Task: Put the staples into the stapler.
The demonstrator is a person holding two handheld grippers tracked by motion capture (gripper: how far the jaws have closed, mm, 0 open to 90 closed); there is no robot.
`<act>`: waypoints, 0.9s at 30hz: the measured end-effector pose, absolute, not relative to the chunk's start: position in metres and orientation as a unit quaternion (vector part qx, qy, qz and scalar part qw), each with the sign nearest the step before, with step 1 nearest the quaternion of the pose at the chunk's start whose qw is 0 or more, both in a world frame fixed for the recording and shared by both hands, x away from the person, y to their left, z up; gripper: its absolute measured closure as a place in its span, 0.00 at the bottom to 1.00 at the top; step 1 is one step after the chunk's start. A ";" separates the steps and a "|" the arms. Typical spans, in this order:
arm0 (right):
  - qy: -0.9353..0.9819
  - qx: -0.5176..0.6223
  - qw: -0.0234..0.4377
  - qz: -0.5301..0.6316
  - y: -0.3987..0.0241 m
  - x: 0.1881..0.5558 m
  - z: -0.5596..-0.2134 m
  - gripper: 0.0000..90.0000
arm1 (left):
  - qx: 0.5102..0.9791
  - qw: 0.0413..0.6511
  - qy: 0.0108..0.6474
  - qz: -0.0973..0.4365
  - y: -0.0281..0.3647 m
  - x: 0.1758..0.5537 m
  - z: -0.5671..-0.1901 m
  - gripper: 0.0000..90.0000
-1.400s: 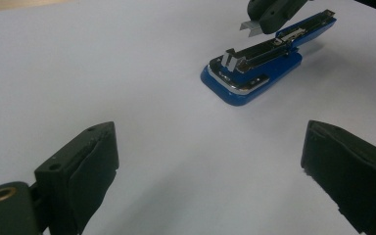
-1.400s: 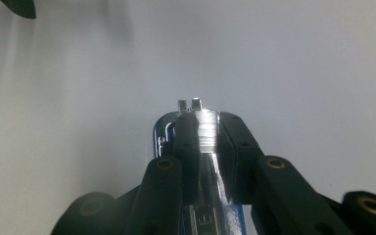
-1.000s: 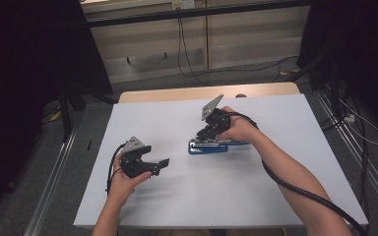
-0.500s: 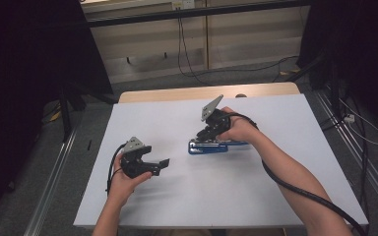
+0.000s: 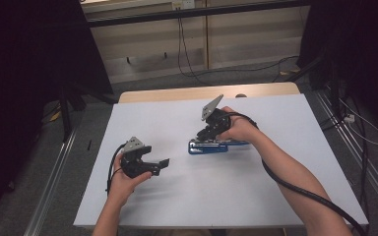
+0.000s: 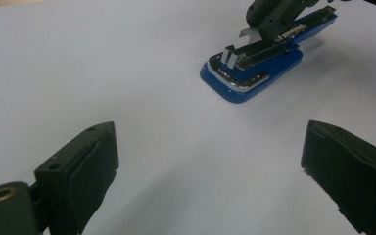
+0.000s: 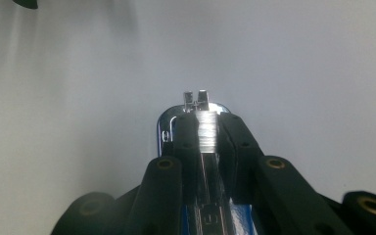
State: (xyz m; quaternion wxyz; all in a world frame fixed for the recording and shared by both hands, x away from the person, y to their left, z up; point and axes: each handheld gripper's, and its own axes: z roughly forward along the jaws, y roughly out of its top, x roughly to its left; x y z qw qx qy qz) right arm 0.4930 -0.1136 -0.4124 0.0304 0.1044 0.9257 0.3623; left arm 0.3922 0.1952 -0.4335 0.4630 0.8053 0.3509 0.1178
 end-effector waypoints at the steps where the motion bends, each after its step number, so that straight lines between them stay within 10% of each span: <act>1: 0.926 0.103 0.031 0.362 -0.113 0.493 -0.413 0.88 | 0.806 0.463 0.351 0.118 0.195 0.392 -0.434 0.08; 27: 0.930 0.095 0.027 0.354 -0.110 0.493 -0.420 0.88 | 0.806 0.463 0.349 0.117 0.195 0.392 -0.434 0.08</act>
